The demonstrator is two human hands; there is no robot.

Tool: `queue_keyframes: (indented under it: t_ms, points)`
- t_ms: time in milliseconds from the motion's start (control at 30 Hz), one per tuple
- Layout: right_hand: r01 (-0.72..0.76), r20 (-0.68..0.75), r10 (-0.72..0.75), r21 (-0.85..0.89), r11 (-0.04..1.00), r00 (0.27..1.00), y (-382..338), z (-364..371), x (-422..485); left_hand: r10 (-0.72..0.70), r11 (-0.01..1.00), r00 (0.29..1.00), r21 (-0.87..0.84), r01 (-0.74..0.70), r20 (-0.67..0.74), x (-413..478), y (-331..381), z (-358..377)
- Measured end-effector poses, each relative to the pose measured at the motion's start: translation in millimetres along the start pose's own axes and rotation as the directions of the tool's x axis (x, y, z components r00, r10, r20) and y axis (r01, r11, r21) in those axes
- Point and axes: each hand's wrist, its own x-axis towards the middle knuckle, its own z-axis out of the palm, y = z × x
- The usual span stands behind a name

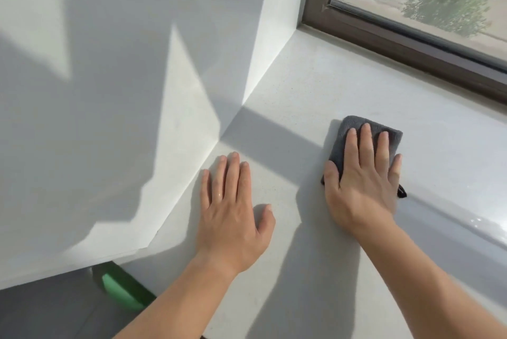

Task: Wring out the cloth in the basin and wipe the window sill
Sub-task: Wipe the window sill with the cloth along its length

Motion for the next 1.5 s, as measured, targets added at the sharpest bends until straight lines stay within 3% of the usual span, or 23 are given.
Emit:
queue_keyframes:
  t_ms: [100, 200, 300, 400, 500, 533, 633, 700, 933, 1033, 1100, 1200, 1267, 1367, 1500]
  points:
    - [0.219, 0.01, -0.22, 0.03, 0.975, 0.975, -70, 9, 25, 0.058, 0.991, 0.998, -0.121, -0.054, 0.027, -3, -11, -3]
    - [0.397, 0.062, -0.398, 0.017, 0.917, 0.915, -99, 9, 39, 0.032, 0.996, 0.999, -0.078, -0.032, 0.009, -17, -18, -9]
    - [0.318, 0.033, -0.318, 0.027, 0.948, 0.947, -56, 11, 14, -0.068, 0.994, 0.998, -0.083, 0.068, 0.003, -38, -14, -11]
    - [0.134, 0.006, -0.134, 0.044, 0.99, 0.991, -8, 10, -18, -0.081, 0.992, 0.996, -0.095, 0.083, 0.025, -49, -15, -6]
    - [-0.036, -0.039, 0.038, 0.045, 0.998, 0.999, -37, 15, -16, -0.09, 0.996, 0.996, -0.025, 0.09, 0.014, -44, -20, -3]
    - [-0.001, -0.059, 0.004, 0.05, 0.999, 0.998, -62, 17, -9, -0.091, 0.996, 0.996, -0.014, 0.091, 0.011, -42, -22, -1]
    - [0.361, -0.01, -0.36, 0.024, 0.932, 0.933, -130, 26, 3, -0.047, 0.999, 0.998, 0.0, 0.047, -0.031, -43, -33, 6]
    - [0.456, 0.044, -0.456, 0.019, 0.89, 0.889, -137, 25, 9, -0.028, 0.999, 0.998, -0.028, 0.027, -0.057, -46, -36, 8]
    - [0.153, 0.008, -0.153, 0.002, 0.988, 0.988, -16, 16, -62, 0.01, 1.0, 0.997, 0.009, -0.011, 0.076, -54, -37, -7]
    - [-0.03, 0.01, 0.029, 0.027, 0.999, 1.0, -17, 15, -75, -0.01, 0.997, 0.997, 0.081, 0.004, 0.076, -70, -43, -8]
    - [0.007, -0.029, -0.005, 0.05, 0.999, 1.0, -58, 20, -63, -0.022, 0.996, 0.997, 0.085, 0.016, 0.077, -77, -45, -5]
    - [0.308, -0.007, -0.308, 0.032, 0.951, 0.951, -125, 31, -36, -0.01, 0.994, 0.999, 0.112, 0.005, 0.05, -77, -49, 2]
    - [0.401, 0.019, -0.401, 0.011, 0.916, 0.916, -131, 30, -26, -0.004, 0.992, 0.999, 0.124, -0.001, 0.044, -77, -51, 2]
    - [0.341, 0.008, -0.341, 0.01, 0.94, 0.94, -80, 28, -49, -0.013, 0.995, 0.999, 0.098, 0.009, 0.043, -79, -50, -1]
    - [0.062, 0.003, -0.062, 0.018, 0.998, 0.998, -26, 23, -88, -0.011, 0.999, 1.0, 0.036, 0.01, 0.014, -79, -48, -3]
